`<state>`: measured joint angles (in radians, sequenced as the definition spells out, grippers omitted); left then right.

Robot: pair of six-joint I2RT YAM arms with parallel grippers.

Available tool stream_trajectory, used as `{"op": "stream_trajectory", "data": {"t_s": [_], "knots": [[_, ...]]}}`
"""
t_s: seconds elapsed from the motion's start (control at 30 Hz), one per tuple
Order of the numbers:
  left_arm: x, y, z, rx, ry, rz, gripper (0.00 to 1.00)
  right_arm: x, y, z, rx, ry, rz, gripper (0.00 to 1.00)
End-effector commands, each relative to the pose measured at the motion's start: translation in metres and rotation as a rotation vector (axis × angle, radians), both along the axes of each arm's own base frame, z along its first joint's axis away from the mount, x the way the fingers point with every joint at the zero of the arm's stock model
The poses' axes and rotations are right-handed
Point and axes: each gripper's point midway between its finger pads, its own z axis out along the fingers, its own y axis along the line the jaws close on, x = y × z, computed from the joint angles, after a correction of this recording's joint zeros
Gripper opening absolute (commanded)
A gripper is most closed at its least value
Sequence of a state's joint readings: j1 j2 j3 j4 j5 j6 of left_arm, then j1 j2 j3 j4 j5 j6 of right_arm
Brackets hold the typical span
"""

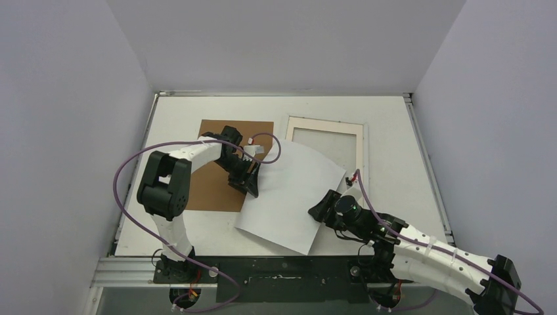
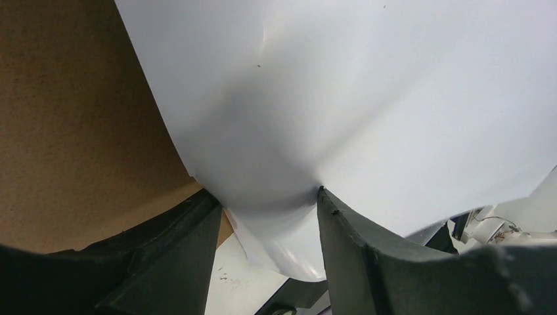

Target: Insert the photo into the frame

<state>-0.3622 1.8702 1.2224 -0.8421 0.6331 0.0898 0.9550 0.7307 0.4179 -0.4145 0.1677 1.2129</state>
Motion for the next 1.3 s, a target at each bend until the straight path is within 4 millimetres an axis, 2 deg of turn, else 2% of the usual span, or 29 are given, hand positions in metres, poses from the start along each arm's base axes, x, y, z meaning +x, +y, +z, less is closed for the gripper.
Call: {"op": "stream_trajectory", "data": {"t_s": [0.0,0.23,0.43,0.73,1.0,1.13,1.23,1.27], "knots": [[0.002,-0.013,0.015,-0.076,-0.015,-0.021,0.52,0.020,0.006,0.041,0.047,-0.104,-0.037,0.46],[0.008,-0.016,0.021,-0.076,-0.029,-0.014,0.53,0.033,-0.002,0.059,-0.023,-0.138,-0.083,0.42],[0.014,-0.019,0.026,-0.080,-0.046,-0.016,0.54,0.044,-0.010,0.064,-0.072,-0.158,-0.108,0.41],[0.015,-0.023,0.028,-0.090,-0.034,-0.019,0.56,0.055,-0.012,0.087,-0.028,-0.225,-0.128,0.57],[0.011,-0.024,0.025,-0.084,-0.026,-0.025,0.56,0.060,-0.003,0.100,0.100,-0.256,-0.149,0.61],[0.011,-0.024,0.026,-0.086,-0.028,-0.026,0.56,0.064,-0.004,0.105,0.119,-0.263,-0.175,0.53],[0.010,-0.024,0.029,-0.092,-0.028,-0.029,0.57,0.069,-0.006,0.105,0.090,-0.262,-0.188,0.41],[0.010,-0.025,0.031,-0.095,-0.029,-0.032,0.58,0.072,-0.006,0.109,0.075,-0.267,-0.190,0.33]]}}
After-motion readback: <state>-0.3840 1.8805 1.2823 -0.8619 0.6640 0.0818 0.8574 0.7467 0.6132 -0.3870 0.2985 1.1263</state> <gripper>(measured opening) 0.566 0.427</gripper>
